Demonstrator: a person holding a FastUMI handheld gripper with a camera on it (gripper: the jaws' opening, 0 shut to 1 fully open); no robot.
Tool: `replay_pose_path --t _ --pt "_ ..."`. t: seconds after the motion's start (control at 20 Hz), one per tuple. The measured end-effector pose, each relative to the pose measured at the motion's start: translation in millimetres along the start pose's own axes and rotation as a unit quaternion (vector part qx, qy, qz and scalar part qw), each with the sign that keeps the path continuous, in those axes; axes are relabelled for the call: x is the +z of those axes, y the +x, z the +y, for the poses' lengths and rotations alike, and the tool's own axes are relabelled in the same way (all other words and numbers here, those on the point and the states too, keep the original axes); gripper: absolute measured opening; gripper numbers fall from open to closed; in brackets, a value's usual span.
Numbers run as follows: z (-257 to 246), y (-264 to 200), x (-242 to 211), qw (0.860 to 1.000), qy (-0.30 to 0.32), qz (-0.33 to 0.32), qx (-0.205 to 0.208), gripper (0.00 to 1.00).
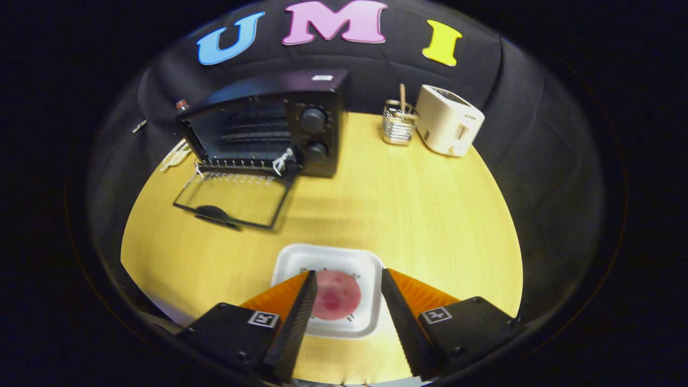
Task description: Open the toaster oven, put the food inside, and close the toaster oven door.
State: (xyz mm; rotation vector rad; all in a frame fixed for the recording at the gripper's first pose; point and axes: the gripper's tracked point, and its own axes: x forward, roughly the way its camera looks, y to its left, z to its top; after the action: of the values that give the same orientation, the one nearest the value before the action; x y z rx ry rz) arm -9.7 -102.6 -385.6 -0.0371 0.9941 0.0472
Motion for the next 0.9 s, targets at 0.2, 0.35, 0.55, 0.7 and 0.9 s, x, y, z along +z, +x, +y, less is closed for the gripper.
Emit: replay_pose_path --t 0.2,0.35,0.55,0.7,0.9 --pt "-20.7 21.9 -33.9 0.998 0.033 0.058 0.008 0.65" --pt "-25.8 43.4 -44.5 0.994 0.048 0.092 0.02 0.61" --pt "-29.7 54.4 -53.0 0.99 0.047 0.13 0.029 0.52" --pt "-25.4 66.9 -57.2 0.988 0.055 0.14 0.035 0.41" --pt "-24.1 61.3 -52.5 0.981 0.075 0.172 0.053 0.15"
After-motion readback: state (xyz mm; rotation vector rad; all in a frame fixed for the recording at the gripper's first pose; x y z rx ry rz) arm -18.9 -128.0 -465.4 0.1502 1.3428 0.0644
